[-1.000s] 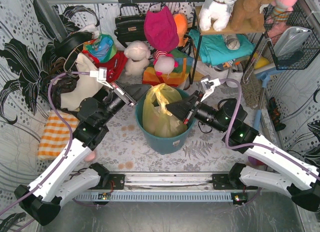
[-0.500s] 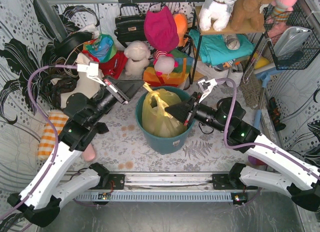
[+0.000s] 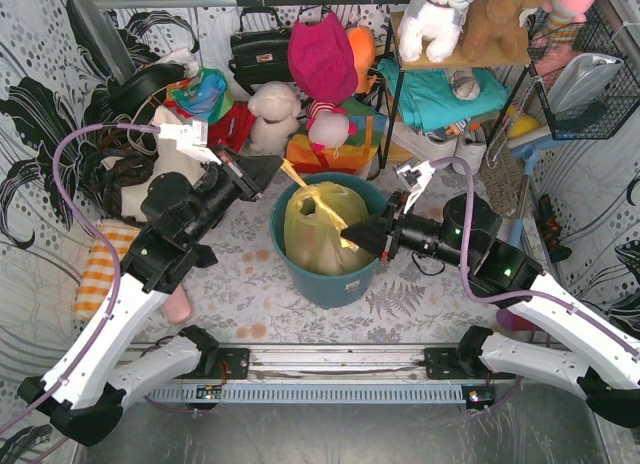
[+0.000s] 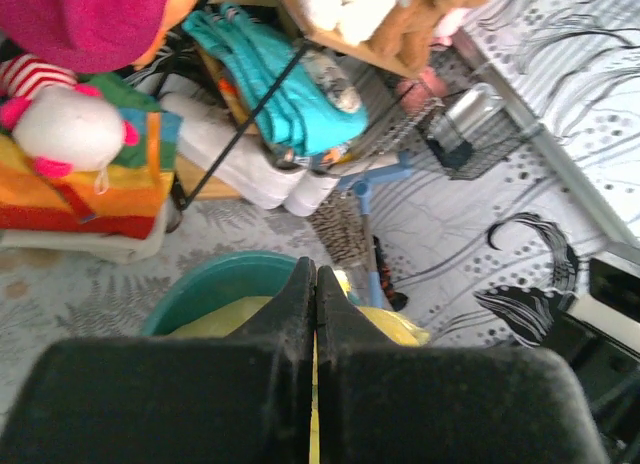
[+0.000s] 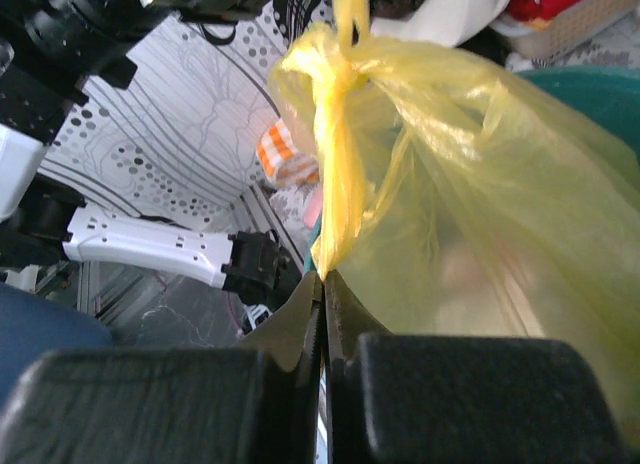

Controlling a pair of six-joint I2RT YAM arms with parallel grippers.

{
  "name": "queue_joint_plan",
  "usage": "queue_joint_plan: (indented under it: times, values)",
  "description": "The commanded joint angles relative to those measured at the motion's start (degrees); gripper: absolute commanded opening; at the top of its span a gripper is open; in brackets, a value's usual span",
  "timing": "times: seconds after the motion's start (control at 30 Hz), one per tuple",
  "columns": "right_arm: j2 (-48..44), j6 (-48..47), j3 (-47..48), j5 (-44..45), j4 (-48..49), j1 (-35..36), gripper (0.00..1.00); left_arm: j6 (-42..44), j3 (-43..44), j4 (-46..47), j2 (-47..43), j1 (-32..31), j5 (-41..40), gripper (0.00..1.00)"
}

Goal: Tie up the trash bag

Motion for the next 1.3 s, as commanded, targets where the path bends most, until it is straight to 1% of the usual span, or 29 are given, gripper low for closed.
queue_joint_plan:
  times: [0.0, 0.2, 0.63, 0.97, 1.03, 1.1, 1.17, 1.27]
  values:
    - [-0.92, -1.06, 1.71, -2.51, -7.49, 0.24, 0.00, 3.37, 0.27, -0.13, 0.80, 0.07, -6.41, 0.00]
    - [-1.88, -0.37, 0.64, -4.34, -12.90, 0.28, 0.00, 4.06, -2.02, -2.11, 2.72, 0.12, -13.24, 0.00]
    - [-6.74, 1.55, -2.19, -7.19, -23.00, 0.28, 0.00, 3.16, -4.26, -4.53, 7.95, 0.08, -22.22, 0.00]
    - [-10.95, 2.39, -3.32, -6.28, -29.71, 0.27, 0.00, 2.87, -2.42, -7.51, 12.59, 0.13, -29.11, 0.00]
    - [-11.75, 2.54, -3.27, -5.84, -30.59, 0.27, 0.00, 3.23, -1.67, -7.50, 13.10, 0.14, -28.48, 0.00]
    - [-12.09, 2.82, -2.98, -5.43, -30.01, 0.27, 0.00, 4.22, -1.49, -4.86, 12.46, 0.12, -25.74, 0.00]
    - [-11.77, 2.94, -2.13, -4.59, -28.14, 0.27, 0.00, 5.72, -2.12, -0.79, 10.60, 0.10, -19.80, 0.00]
    - [-10.12, 2.24, -0.51, -3.10, -23.31, 0.27, 0.00, 7.01, -3.39, 6.71, 7.53, 0.07, -8.72, 0.00]
